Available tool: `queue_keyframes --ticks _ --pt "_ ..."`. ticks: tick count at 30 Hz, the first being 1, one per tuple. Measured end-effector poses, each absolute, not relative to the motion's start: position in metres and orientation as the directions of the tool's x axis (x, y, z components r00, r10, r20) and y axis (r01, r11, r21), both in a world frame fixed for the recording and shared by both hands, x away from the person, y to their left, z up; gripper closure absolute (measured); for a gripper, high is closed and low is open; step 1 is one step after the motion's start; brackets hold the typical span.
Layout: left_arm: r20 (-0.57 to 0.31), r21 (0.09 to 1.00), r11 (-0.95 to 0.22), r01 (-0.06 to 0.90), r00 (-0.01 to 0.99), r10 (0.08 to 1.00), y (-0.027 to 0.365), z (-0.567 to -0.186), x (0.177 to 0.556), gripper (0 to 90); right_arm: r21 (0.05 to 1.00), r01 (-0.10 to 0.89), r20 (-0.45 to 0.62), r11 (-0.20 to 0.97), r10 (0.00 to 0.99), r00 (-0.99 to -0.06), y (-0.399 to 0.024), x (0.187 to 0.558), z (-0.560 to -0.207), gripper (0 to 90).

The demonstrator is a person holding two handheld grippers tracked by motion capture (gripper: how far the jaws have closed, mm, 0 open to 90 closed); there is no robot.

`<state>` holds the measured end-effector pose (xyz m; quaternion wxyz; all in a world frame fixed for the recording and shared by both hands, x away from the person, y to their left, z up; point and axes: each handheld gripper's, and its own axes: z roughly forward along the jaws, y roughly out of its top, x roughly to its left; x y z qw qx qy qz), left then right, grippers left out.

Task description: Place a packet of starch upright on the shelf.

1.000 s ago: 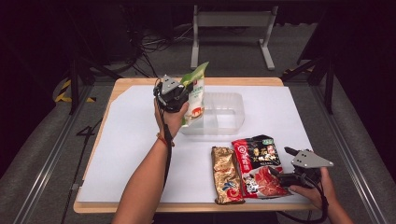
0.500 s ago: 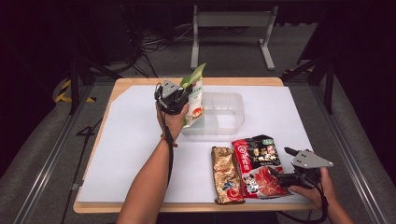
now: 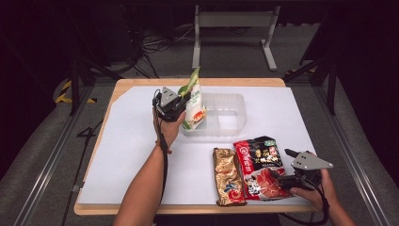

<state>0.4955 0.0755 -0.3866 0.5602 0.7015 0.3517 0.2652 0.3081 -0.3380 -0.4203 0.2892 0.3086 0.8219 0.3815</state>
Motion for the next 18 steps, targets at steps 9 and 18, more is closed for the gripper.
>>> queue_keyframes --ticks 9,18 --pt "0.027 0.967 -0.18 0.18 0.63 0.776 0.0691 -0.3901 0.4882 84.9 0.803 0.285 -0.243 0.524 0.724 -0.646 -0.3366 0.3082 -0.4205 11.0" --pt "0.05 0.958 -0.219 0.183 0.647 0.761 0.0753 -0.3876 0.4827 78.3 0.8 0.286 -0.244 0.528 0.721 -0.649 -0.336 0.3081 -0.4207 11.0"
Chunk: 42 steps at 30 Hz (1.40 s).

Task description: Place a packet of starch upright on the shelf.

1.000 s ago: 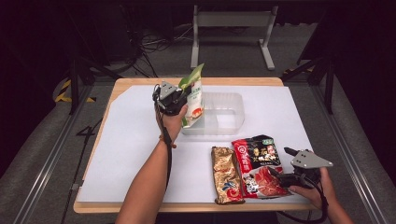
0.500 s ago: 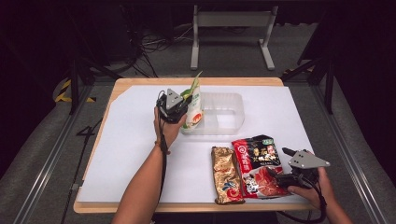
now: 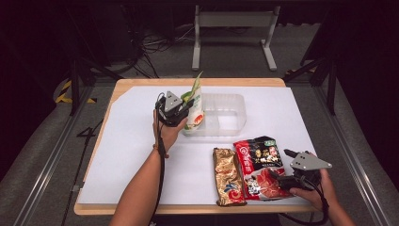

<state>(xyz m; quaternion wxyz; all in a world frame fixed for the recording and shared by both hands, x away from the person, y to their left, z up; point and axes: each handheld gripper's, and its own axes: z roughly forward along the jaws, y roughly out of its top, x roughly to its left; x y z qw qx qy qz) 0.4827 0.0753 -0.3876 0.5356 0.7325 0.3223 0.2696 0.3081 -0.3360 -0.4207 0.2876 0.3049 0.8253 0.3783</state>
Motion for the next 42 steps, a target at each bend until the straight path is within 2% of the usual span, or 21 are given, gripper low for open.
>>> queue_keyframes --ticks 6,18,42 --pt "0.066 0.953 -0.245 0.18 0.662 0.747 0.081 -0.384 0.479 70.9 0.796 0.287 -0.247 0.533 0.719 -0.65 -0.336 0.308 -0.421 11.0" --pt "0.127 0.939 -0.306 0.159 0.665 0.736 0.092 -0.38 0.471 69.5 0.796 0.286 -0.248 0.534 0.718 -0.651 -0.335 0.308 -0.421 11.0" --pt "0.177 0.919 -0.368 0.141 0.685 0.706 0.099 -0.381 0.46 70.4 0.794 0.289 -0.248 0.534 0.72 -0.648 -0.335 0.308 -0.421 10.9"
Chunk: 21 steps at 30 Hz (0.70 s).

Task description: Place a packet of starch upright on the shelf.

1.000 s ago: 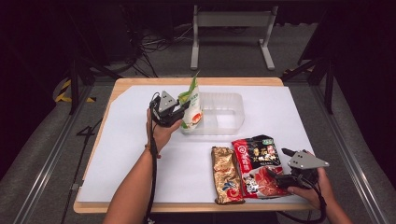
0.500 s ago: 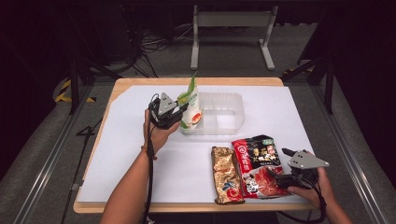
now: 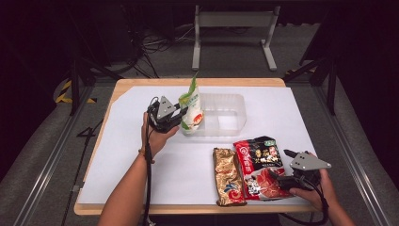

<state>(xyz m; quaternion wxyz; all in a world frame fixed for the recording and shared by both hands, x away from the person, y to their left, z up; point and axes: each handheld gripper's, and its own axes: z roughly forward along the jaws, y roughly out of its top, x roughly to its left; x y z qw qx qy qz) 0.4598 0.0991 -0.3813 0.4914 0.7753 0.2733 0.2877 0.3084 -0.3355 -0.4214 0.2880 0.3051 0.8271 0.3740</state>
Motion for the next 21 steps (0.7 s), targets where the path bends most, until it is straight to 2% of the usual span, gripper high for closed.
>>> queue_keyframes --ticks 13,21 --pt "0.217 0.908 -0.402 0.116 0.692 0.689 0.11 -0.379 0.444 70.4 0.792 0.292 -0.247 0.536 0.719 -0.65 -0.334 0.31 -0.421 11.3" --pt "0.239 0.896 -0.433 0.103 0.708 0.664 0.118 -0.381 0.425 65.3 0.823 0.297 -0.213 0.485 0.747 -0.63 -0.335 0.313 -0.416 12.9"
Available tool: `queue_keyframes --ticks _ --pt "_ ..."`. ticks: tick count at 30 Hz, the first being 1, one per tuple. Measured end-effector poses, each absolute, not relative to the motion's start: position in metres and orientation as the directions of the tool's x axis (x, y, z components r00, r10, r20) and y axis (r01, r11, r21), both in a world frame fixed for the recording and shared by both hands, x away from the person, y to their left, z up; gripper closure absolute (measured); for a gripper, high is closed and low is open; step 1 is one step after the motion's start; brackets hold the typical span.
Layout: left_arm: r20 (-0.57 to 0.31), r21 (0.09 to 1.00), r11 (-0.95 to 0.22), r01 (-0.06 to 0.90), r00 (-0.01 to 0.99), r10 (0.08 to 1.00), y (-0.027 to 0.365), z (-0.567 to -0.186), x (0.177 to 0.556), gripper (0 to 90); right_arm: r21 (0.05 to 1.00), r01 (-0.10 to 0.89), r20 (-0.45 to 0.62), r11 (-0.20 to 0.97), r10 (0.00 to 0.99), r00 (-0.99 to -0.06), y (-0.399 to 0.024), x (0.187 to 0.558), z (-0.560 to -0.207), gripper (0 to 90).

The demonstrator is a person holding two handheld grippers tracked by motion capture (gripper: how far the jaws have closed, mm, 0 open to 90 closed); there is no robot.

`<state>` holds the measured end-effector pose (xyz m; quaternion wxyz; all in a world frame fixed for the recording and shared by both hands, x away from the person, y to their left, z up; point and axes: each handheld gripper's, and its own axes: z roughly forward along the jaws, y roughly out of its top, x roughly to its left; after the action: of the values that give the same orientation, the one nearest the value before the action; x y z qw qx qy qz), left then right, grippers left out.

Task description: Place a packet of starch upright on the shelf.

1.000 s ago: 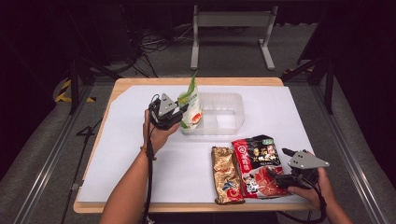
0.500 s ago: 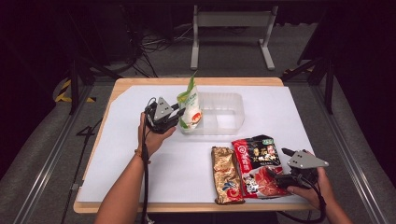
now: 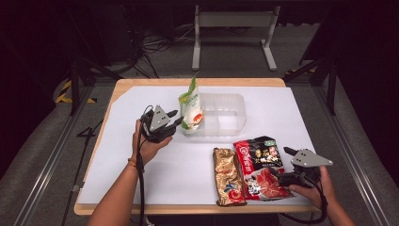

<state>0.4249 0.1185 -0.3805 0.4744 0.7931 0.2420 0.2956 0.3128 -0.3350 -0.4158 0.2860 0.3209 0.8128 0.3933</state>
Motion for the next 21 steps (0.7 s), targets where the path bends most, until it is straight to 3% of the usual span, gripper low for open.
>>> queue_keyframes --ticks 5,12,16,21 --pt "0.254 0.893 -0.442 0.088 0.712 0.655 0.128 -0.381 0.407 61.5 0.83 0.293 -0.202 0.475 0.745 -0.635 -0.337 0.316 -0.412 13.0" --pt "0.241 0.875 -0.461 0.146 0.695 0.677 0.143 -0.391 0.392 45.0 0.824 0.29 -0.198 0.487 0.727 -0.657 -0.331 0.32 -0.41 12.9" --pt "0.218 0.863 -0.464 0.2 0.68 0.699 0.156 -0.401 0.378 31.1 0.821 0.286 -0.192 0.494 0.711 -0.676 -0.329 0.323 -0.409 12.8" --pt "0.216 0.843 -0.493 0.213 0.706 0.675 0.164 -0.408 0.366 22.2 0.824 0.286 -0.177 0.489 0.702 -0.69 -0.326 0.326 -0.409 12.9"
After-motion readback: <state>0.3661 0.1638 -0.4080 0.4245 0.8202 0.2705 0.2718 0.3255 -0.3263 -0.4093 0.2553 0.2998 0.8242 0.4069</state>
